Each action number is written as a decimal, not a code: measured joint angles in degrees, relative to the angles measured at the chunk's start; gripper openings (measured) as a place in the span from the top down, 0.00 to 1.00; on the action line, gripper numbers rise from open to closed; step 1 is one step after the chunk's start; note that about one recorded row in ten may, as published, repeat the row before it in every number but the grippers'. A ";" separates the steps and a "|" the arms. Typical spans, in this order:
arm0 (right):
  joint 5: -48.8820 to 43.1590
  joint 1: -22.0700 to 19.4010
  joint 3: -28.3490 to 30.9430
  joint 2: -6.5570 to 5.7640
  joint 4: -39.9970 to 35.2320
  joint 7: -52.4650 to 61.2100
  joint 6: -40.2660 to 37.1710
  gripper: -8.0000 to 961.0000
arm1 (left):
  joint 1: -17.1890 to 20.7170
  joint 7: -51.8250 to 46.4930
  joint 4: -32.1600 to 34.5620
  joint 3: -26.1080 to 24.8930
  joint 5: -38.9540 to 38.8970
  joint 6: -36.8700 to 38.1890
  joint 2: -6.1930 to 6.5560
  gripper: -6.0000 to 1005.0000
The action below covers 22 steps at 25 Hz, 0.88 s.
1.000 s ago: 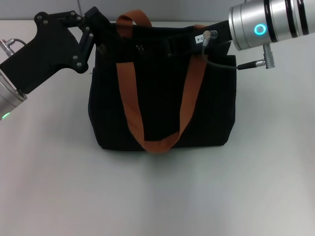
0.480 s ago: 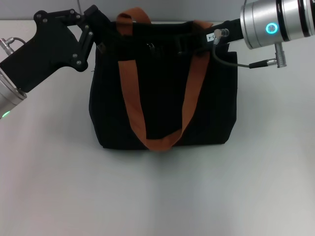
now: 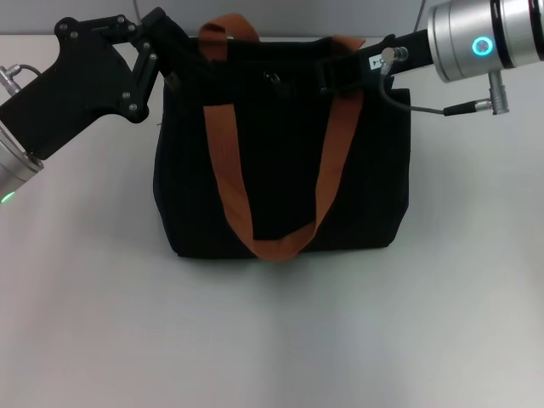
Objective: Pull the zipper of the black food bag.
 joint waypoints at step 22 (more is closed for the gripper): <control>-2.84 -3.75 0.62 0.00 -6.88 2.71 -1.16 0.99 | -0.33 0.00 0.02 -0.01 0.00 -0.13 0.02 0.93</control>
